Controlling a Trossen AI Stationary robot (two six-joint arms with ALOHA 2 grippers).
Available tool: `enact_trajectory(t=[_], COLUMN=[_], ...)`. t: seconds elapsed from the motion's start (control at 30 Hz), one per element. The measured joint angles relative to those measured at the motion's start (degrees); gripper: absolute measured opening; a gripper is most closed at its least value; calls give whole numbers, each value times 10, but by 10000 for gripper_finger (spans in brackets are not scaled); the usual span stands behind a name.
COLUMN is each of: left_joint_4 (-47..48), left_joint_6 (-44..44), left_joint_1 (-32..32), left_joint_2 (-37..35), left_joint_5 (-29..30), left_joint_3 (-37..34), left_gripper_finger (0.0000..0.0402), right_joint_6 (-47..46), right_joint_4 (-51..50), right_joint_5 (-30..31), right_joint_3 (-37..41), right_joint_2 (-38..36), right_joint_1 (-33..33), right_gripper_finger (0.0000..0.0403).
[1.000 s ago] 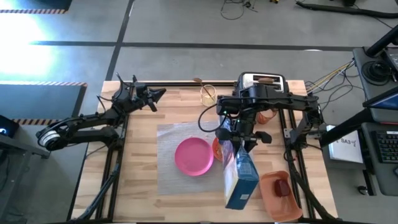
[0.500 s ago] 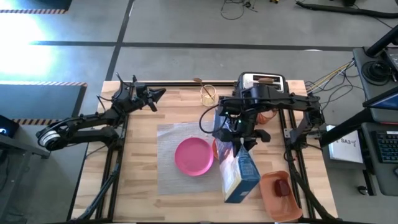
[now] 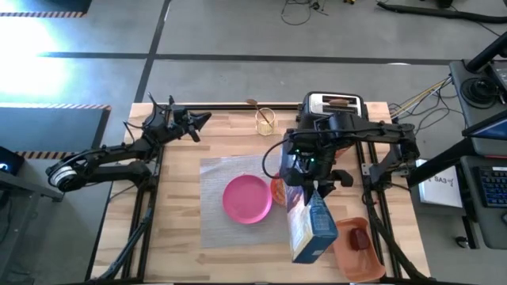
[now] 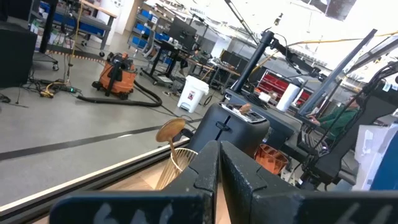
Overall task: Arrange a breakfast setting
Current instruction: Pour the cereal from the blue cereal box into the orange bowl on the gray table mat
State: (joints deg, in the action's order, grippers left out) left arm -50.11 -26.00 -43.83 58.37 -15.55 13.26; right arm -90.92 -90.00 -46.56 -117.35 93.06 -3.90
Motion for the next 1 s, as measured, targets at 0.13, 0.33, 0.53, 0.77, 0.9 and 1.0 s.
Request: enact_trajectory(t=[0.13,0.33,0.53,0.77,0.9,1.0], left_joint_4=[0,0,0,0,0,-1], left_joint_6=[0,0,0,0,0,0], left_joint_1=[0,0,0,0,0,0], left_joint_2=[0,0,0,0,0,0], left_joint_5=[0,0,0,0,0,0], left_joint_3=[0,0,0,0,0,0], left_gripper_finger=[0,0,0,0,0,0], right_joint_6=[24,0,15,40,48,72], right_joint_4=[-1,-1,0,0,-1,-1], right_joint_5=[23,5,46,94,140,191], right_joint_3=[3,3,3,3,3,3], right_joint_2=[0,-3,-7,-10,-10,-12], right_joint_1=[-6,-13,-26,-58,-84,-105], right_gripper_finger=[104,104,104,104,104,104])
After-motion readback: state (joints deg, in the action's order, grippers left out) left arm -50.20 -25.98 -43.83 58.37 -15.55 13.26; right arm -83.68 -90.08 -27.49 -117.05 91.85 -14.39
